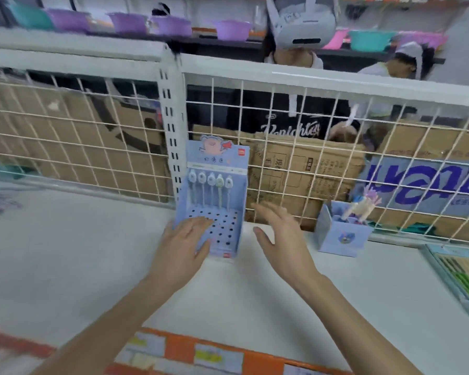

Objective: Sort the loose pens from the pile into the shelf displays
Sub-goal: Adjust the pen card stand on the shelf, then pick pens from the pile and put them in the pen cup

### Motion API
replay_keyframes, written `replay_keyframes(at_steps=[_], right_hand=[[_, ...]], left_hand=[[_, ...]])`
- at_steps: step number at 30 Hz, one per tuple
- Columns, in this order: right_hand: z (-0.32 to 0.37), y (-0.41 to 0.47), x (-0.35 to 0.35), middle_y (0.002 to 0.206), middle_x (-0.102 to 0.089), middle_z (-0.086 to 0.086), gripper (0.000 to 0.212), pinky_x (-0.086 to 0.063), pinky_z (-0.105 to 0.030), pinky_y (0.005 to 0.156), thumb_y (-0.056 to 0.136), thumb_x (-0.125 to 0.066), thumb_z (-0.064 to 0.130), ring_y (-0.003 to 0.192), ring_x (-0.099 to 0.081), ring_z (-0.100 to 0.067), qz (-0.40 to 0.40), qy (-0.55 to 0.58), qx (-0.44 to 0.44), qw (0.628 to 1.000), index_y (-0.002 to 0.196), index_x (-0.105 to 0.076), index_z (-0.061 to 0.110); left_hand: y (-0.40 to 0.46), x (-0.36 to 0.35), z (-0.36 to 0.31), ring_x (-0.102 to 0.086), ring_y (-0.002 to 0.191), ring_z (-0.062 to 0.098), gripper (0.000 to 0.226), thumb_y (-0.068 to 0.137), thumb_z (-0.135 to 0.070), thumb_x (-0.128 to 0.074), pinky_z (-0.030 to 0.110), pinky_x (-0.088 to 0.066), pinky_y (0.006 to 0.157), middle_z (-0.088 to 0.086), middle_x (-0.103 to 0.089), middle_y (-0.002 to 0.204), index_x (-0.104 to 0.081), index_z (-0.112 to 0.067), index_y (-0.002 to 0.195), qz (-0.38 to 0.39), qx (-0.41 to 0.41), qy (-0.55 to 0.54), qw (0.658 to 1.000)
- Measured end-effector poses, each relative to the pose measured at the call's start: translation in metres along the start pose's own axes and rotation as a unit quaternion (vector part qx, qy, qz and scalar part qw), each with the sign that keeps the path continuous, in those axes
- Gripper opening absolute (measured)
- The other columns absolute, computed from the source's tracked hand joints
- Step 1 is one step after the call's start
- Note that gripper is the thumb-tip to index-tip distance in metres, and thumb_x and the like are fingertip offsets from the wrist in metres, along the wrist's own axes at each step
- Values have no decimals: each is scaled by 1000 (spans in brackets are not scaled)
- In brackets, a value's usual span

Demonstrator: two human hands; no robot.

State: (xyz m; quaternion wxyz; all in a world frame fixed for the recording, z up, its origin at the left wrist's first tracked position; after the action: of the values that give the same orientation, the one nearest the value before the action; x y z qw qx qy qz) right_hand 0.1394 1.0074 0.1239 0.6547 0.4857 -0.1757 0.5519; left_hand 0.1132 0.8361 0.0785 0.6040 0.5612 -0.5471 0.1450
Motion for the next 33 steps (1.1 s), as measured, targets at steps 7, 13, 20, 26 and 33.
replay_keyframes(at_steps=[7,13,20,26,33], right_hand=[[176,8,-141,133,-54,1,40,-31,-18,98,93,-53,11,123,-48,-17,134,103,104,980,132,-51,21],[316,5,-239,135,-52,3,37,-21,-8,94,96,-50,16,123,-47,-17,196,107,206,953,132,-50,21],[407,12,-314,135,-52,1,38,-27,-21,102,94,-50,12,125,-45,-18,273,113,251,922,132,-51,17],[436,49,-382,134,-52,-1,37,-29,-22,101,94,-51,14,123,-47,-17,306,112,240,915,131,-51,18],[454,107,-476,133,-54,-5,37,-30,-21,99,92,-53,15,121,-49,-19,325,122,191,918,130,-52,14]], left_hand=[[-115,106,162,-67,92,21,41,86,-35,-38,35,-48,87,5,-67,109,-67,-16,109,-32,146,48,988],[-209,194,272,-66,91,23,41,87,-35,-40,39,-50,84,1,-65,114,-63,-17,116,-48,265,91,959],[-262,239,341,-66,79,24,36,82,-8,-65,39,-52,79,1,-65,111,-62,-15,117,-78,321,84,940],[-274,239,404,-61,101,23,36,93,-22,-53,36,-42,92,0,-59,125,-54,-19,129,-72,377,73,921],[-255,225,497,-49,122,25,38,94,-33,-50,39,-35,102,1,-57,128,-53,-19,130,-36,411,110,904]])
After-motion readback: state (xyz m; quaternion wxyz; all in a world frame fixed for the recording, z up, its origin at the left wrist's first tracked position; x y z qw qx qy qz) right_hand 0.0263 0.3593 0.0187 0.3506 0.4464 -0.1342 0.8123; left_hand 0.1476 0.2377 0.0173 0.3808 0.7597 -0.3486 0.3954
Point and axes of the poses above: each hand's wrist, its own y-axis towards the middle knuckle, its own x-axis out of the back of the hand, z = x × y, the point moved 9 cm from there along y, towards the middle knuckle
